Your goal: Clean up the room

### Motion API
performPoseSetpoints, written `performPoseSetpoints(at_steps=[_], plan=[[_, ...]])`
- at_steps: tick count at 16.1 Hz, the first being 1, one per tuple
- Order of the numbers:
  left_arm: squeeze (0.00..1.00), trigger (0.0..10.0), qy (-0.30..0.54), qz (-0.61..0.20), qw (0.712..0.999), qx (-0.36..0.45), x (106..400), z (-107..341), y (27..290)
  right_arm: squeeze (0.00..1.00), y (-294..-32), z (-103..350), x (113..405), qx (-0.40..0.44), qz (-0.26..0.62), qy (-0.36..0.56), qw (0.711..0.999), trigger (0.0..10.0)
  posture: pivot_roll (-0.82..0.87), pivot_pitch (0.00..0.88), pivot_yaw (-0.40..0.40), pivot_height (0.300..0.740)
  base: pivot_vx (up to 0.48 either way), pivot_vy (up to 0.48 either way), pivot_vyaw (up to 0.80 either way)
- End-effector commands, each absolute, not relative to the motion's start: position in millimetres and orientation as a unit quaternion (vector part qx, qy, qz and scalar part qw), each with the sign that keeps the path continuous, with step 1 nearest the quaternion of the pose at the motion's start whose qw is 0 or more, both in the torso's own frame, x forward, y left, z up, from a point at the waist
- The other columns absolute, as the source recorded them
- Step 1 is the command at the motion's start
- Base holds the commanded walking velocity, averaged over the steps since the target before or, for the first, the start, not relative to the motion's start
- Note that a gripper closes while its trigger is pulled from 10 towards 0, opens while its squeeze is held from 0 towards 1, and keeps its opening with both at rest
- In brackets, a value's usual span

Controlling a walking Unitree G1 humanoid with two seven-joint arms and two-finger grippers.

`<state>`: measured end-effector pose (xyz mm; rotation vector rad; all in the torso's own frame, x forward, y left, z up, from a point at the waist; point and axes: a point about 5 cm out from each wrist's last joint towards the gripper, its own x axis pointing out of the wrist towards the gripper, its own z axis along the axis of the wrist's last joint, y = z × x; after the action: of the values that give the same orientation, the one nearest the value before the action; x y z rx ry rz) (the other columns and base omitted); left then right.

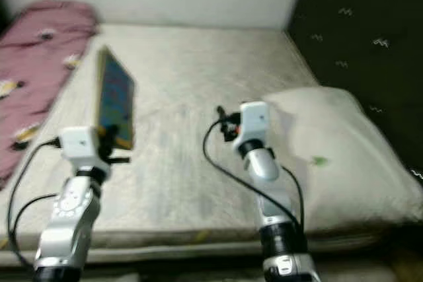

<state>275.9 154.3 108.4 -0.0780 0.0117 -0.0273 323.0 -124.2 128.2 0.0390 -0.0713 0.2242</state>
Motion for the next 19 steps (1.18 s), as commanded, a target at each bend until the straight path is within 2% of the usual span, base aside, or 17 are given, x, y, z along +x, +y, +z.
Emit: performPoseSetpoints(at_steps=[1,8,19], plan=[[0.0,10.0,-0.018,-0.022,0.999,-0.034,277.8,117.9,152.8,0.0,-126.2,129.8,323.8,0.018,0.106,-0.037,0.994,10.0,-0.04,0.0,-0.033,0.74,0.0,0.0,-0.42],[0.0,10.0,-0.018,-0.031,0.999,-0.04,276.8,117.4,150.9,0.0,-125.7,129.3,324.0,0.014,0.108,-0.038,0.993,10.0,-0.04,0.0,-0.031,0.74,0.0,0.0,0.0],[0.0,10.0,-0.019,-0.031,0.998,-0.049,278.0,117.7,149.7,0.0,-126.7,129.5,325.4,0.008,0.104,-0.037,0.994,10.0,-0.05,0.0,-0.036,0.74,0.0,-0.308,0.0]])
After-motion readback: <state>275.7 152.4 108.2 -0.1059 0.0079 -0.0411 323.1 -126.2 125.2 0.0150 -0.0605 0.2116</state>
